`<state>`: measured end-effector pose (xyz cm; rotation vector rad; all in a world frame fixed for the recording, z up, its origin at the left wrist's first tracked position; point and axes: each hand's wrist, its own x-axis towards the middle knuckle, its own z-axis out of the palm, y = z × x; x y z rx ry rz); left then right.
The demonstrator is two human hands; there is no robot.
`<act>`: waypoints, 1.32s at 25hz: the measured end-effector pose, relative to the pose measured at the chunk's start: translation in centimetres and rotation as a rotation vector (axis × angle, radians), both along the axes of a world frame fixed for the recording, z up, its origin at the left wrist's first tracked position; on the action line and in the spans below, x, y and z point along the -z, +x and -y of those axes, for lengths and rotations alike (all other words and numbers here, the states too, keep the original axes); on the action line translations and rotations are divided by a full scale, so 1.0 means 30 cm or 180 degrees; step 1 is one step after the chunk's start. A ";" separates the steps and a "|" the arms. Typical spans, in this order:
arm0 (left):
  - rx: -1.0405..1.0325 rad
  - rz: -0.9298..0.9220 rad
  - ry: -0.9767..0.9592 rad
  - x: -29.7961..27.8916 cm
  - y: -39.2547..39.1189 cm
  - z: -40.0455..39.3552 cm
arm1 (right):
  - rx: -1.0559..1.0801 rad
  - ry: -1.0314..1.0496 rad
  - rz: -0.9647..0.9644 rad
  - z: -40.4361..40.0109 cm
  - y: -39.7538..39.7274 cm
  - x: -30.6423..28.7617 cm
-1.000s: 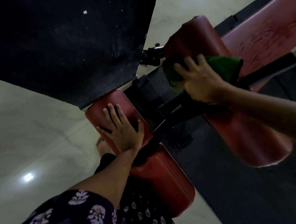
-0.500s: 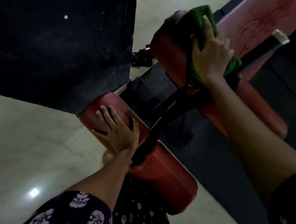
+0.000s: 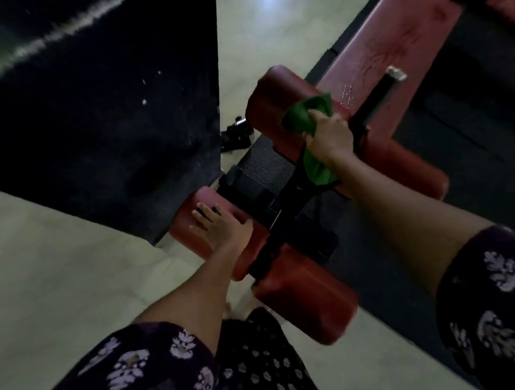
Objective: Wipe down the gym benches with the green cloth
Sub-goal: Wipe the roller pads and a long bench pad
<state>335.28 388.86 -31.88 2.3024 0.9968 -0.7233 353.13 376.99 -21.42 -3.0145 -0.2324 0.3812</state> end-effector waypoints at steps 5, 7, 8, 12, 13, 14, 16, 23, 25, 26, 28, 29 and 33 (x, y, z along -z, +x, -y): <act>0.0643 0.0846 -0.0662 -0.185 0.055 -0.057 | 0.0155 0.0568 -0.0347 0.035 -0.139 -0.117; 0.1054 0.1069 -0.0721 -0.259 0.084 -0.036 | 0.0357 0.0739 -0.0230 0.092 -0.181 -0.167; 0.1266 0.1132 -0.0689 -0.292 0.096 -0.019 | 0.0437 0.0788 -0.0236 0.126 -0.205 -0.191; 0.2091 0.1290 -0.0630 -0.392 0.141 0.087 | 0.0688 0.0890 -0.0194 0.299 -0.284 -0.272; 0.2249 0.1348 -0.0624 -0.416 0.151 0.127 | 0.0769 0.0889 -0.0164 0.359 -0.298 -0.292; 0.2389 0.1412 -0.0622 -0.439 0.159 0.170 | 0.0851 0.0889 -0.0152 0.421 -0.311 -0.310; 0.2621 0.1543 -0.0579 -0.482 0.176 0.256 | 0.1004 0.0959 -0.0126 0.539 -0.331 -0.336; 0.2852 0.1795 -0.0208 -0.585 0.250 0.614 | 0.0900 0.1109 -0.0091 0.909 -0.320 -0.401; 0.2880 0.1798 -0.0099 -0.605 0.260 0.737 | 0.0747 0.1135 -0.0135 1.016 -0.316 -0.423; 0.2937 0.1823 -0.0058 -0.615 0.269 0.792 | 0.0689 0.1167 -0.0121 1.063 -0.310 -0.437; 0.2981 0.1860 -0.0111 -0.644 0.277 0.902 | 0.0621 0.1213 -0.0059 1.162 -0.290 -0.461; 0.2972 0.1878 -0.0131 -0.656 0.279 0.957 | 0.0574 0.1207 -0.0040 1.211 -0.277 -0.469; 0.2860 0.1818 0.0005 -0.676 0.324 1.090 | 0.0348 0.1322 -0.0006 1.336 -0.186 -0.477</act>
